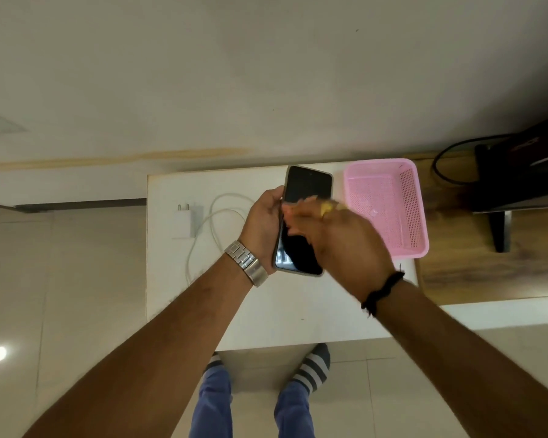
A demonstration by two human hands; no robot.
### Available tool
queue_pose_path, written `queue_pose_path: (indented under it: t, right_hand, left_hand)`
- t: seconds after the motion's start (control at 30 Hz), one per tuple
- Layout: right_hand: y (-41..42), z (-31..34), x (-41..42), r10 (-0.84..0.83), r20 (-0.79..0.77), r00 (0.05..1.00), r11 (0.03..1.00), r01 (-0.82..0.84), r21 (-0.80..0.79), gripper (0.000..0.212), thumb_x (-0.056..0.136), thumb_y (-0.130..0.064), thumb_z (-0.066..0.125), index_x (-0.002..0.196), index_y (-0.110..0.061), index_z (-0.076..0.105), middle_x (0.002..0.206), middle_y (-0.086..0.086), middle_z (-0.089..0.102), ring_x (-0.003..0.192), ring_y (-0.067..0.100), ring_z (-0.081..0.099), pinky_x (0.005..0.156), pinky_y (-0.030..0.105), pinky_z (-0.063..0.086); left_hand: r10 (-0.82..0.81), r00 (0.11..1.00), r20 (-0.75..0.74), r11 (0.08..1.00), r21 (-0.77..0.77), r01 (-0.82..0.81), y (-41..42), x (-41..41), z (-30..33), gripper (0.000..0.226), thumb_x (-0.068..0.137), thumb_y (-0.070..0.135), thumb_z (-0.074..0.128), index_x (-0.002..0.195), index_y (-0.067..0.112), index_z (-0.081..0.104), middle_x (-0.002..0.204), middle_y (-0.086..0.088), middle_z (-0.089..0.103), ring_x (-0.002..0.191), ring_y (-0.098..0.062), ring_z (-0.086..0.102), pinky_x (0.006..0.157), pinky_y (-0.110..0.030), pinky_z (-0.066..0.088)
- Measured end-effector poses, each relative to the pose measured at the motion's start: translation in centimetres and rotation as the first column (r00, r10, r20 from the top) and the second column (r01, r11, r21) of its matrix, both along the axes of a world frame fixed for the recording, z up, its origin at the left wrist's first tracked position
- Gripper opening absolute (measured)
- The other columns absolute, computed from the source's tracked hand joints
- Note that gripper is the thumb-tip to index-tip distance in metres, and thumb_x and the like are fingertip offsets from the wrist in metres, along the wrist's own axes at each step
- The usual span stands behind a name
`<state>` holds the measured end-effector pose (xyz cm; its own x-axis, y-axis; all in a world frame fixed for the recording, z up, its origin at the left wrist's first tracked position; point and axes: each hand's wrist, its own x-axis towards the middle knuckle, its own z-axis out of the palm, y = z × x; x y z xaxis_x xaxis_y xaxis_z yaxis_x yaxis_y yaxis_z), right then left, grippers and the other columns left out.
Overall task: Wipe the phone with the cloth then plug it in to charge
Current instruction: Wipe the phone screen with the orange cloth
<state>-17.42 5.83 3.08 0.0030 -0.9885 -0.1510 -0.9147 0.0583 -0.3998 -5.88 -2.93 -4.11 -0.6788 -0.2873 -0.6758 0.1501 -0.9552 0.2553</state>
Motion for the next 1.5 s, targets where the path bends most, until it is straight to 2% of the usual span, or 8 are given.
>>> queue_pose_path:
  t: [0.13, 0.33, 0.5, 0.67, 1.03, 1.2, 1.4, 1.5]
  right_hand:
    - [-3.4, 0.8, -1.6, -0.272, 0.023, 0.962, 0.951, 0.273, -0.148, 0.022, 0.100, -0.017, 0.056, 0.107, -0.013, 0.076, 0.106, 0.007, 0.074, 0.096, 0.031, 0.067, 0.083, 0.040, 0.055]
    - [2.0, 1.8, 3.0, 0.011, 0.062, 0.998, 0.997, -0.006, -0.081, 0.030, 0.082, -0.009, 0.080, 0.112, -0.008, 0.076, 0.107, 0.013, 0.075, 0.092, 0.032, 0.073, 0.082, 0.041, 0.062]
    - [-2.9, 2.1, -0.7, -0.299, 0.032, 0.954, 0.927, 0.298, -0.228, 0.028, 0.098, -0.017, 0.052, 0.105, -0.009, 0.077, 0.107, 0.011, 0.074, 0.096, 0.033, 0.068, 0.081, 0.039, 0.055]
    - [1.1, 2.7, 3.7, -0.057, 0.065, 0.996, 0.989, 0.065, -0.133, 0.018, 0.089, -0.012, 0.072, 0.106, -0.011, 0.076, 0.104, 0.010, 0.075, 0.091, 0.030, 0.071, 0.079, 0.039, 0.061]
    - [0.5, 4.4, 3.7, -0.192, 0.189, 0.963, 0.972, 0.212, -0.096, 0.032, 0.095, -0.034, 0.043, 0.099, -0.012, 0.066, 0.080, 0.006, 0.066, 0.062, 0.011, 0.055, 0.060, 0.021, 0.051]
    - [-3.5, 4.8, -0.5, -0.319, 0.208, 0.925, 0.886, 0.369, -0.281, 0.016, 0.098, -0.019, 0.048, 0.107, -0.015, 0.061, 0.101, -0.007, 0.075, 0.086, 0.016, 0.069, 0.071, 0.033, 0.056]
    - [0.1, 5.2, 3.2, -0.190, 0.182, 0.965, 0.948, 0.229, -0.220, 0.027, 0.097, -0.028, 0.041, 0.103, -0.011, 0.062, 0.074, 0.005, 0.063, 0.060, 0.021, 0.059, 0.049, 0.030, 0.049]
    - [-2.1, 4.8, 0.3, -0.298, 0.160, 0.941, 0.901, 0.333, -0.278, 0.017, 0.099, -0.023, 0.045, 0.107, -0.015, 0.059, 0.078, 0.003, 0.067, 0.064, 0.021, 0.063, 0.054, 0.037, 0.053]
  left_hand:
    - [-0.035, 0.999, -0.034, 0.998, -0.062, 0.032, 0.8, 0.0, 0.6, 0.043, 0.091, 0.043, 0.049, 0.083, 0.016, 0.081, 0.083, -0.008, 0.077, 0.072, -0.026, 0.074, 0.066, -0.037, 0.061]
    - [0.000, 1.000, -0.029, 0.999, -0.051, -0.001, -0.2, 0.4, 1.9, 0.064, 0.095, 0.052, 0.041, 0.134, 0.006, 0.063, 0.124, -0.021, 0.066, 0.110, -0.036, 0.062, 0.103, -0.046, 0.045]
    - [-0.002, 0.998, -0.071, 1.000, 0.026, 0.004, 1.6, 0.2, 2.5, 0.041, 0.096, 0.045, 0.048, 0.096, 0.014, 0.075, 0.091, -0.011, 0.076, 0.081, -0.029, 0.073, 0.076, -0.038, 0.060]
    - [0.005, 0.999, -0.042, 1.000, 0.001, -0.005, 0.4, 0.7, 3.6, 0.067, 0.096, 0.056, 0.042, 0.137, 0.007, 0.060, 0.127, -0.018, 0.062, 0.112, -0.034, 0.060, 0.107, -0.048, 0.039]
    - [-0.002, 0.998, -0.055, 1.000, -0.001, 0.002, 0.5, 0.5, 4.4, 0.059, 0.096, 0.052, 0.046, 0.129, 0.009, 0.069, 0.127, -0.016, 0.067, 0.115, -0.032, 0.065, 0.105, -0.042, 0.046]
    - [-0.036, 0.995, -0.094, 0.999, 0.002, 0.036, 1.5, 0.4, 4.4, 0.044, 0.098, 0.045, 0.051, 0.086, 0.013, 0.078, 0.080, -0.007, 0.077, 0.072, -0.026, 0.075, 0.066, -0.034, 0.060]
    - [0.012, 0.999, -0.033, 1.000, -0.027, -0.012, 0.8, 0.2, 5.1, 0.054, 0.091, 0.049, 0.057, 0.126, 0.009, 0.068, 0.119, -0.013, 0.062, 0.110, -0.030, 0.058, 0.110, -0.046, 0.038]
    - [-0.008, 0.999, -0.046, 1.000, 0.002, 0.008, 1.7, 0.0, 4.9, 0.033, 0.093, 0.045, 0.061, 0.097, 0.014, 0.072, 0.090, -0.008, 0.071, 0.085, -0.026, 0.067, 0.084, -0.037, 0.055]
